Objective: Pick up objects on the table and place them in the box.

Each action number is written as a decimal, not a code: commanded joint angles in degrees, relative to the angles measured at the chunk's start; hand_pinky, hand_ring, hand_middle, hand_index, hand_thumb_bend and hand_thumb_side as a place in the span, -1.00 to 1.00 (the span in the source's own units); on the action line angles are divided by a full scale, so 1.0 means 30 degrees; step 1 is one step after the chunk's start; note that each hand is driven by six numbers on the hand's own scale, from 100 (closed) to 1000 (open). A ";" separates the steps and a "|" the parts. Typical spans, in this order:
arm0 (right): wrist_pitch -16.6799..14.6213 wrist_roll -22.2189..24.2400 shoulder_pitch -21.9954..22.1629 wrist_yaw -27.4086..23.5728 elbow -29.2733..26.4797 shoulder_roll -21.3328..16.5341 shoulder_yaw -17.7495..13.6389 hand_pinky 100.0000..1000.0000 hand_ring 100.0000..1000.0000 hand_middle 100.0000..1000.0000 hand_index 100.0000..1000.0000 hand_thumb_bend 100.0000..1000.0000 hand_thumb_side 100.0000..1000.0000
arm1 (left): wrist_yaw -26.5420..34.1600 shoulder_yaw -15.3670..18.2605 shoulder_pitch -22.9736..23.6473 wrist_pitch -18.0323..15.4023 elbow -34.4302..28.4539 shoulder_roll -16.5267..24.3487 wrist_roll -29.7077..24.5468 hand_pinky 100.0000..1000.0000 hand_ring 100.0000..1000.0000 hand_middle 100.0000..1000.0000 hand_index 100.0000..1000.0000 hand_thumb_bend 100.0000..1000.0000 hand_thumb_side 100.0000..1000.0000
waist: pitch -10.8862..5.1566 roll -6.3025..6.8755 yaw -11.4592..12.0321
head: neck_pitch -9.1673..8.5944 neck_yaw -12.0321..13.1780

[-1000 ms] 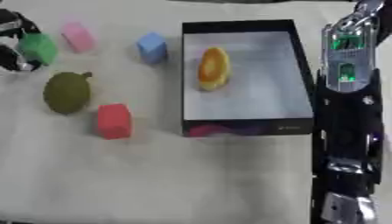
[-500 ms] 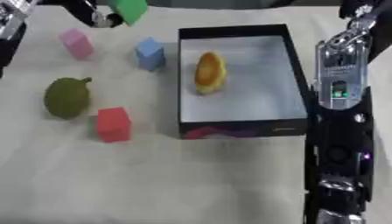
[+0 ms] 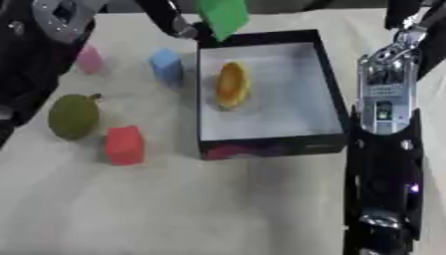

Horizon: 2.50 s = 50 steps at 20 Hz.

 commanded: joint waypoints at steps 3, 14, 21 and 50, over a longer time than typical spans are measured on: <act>-0.0075 0.0107 -0.0200 0.0134 -0.0502 0.0213 0.0289 0.58 0.39 0.40 0.60 -1.00 0.30 | -0.0732 -0.0749 -0.0599 0.0008 0.0428 -0.0696 -0.0885 0.39 0.25 -0.02 0.09 -0.60 -1.00 | -0.0626 0.0281 -0.0077 | 0.0023 0.0090; -0.0110 0.0022 -0.0071 -0.0146 -0.0430 0.0221 0.0329 0.58 0.39 0.40 0.60 -1.00 0.33 | -0.2565 -0.2341 0.0345 -0.1556 0.2680 -0.1769 -0.1429 0.39 0.27 0.00 0.10 -0.50 -1.00 | -0.0391 0.0340 -0.0128 | 0.0023 -0.0042; -0.0176 0.0014 -0.0050 -0.0263 -0.0369 0.0233 0.0384 0.58 0.40 0.40 0.60 -1.00 0.34 | -0.2672 -0.2295 0.0813 -0.1814 0.2714 -0.2615 -0.1421 0.49 0.39 0.21 0.35 0.00 -0.95 | -0.0310 0.0313 -0.0115 | 0.0023 -0.0104; 0.0159 -0.0404 -0.0225 -0.0673 0.0278 -0.0882 -0.0021 0.58 0.40 0.41 0.60 -1.00 0.37 | 0.0591 0.0620 0.5464 0.4491 -0.2124 0.6645 -0.0404 0.73 0.78 0.66 0.75 0.46 -0.45 | -0.0454 0.0358 0.1466 | 0.0023 -0.1236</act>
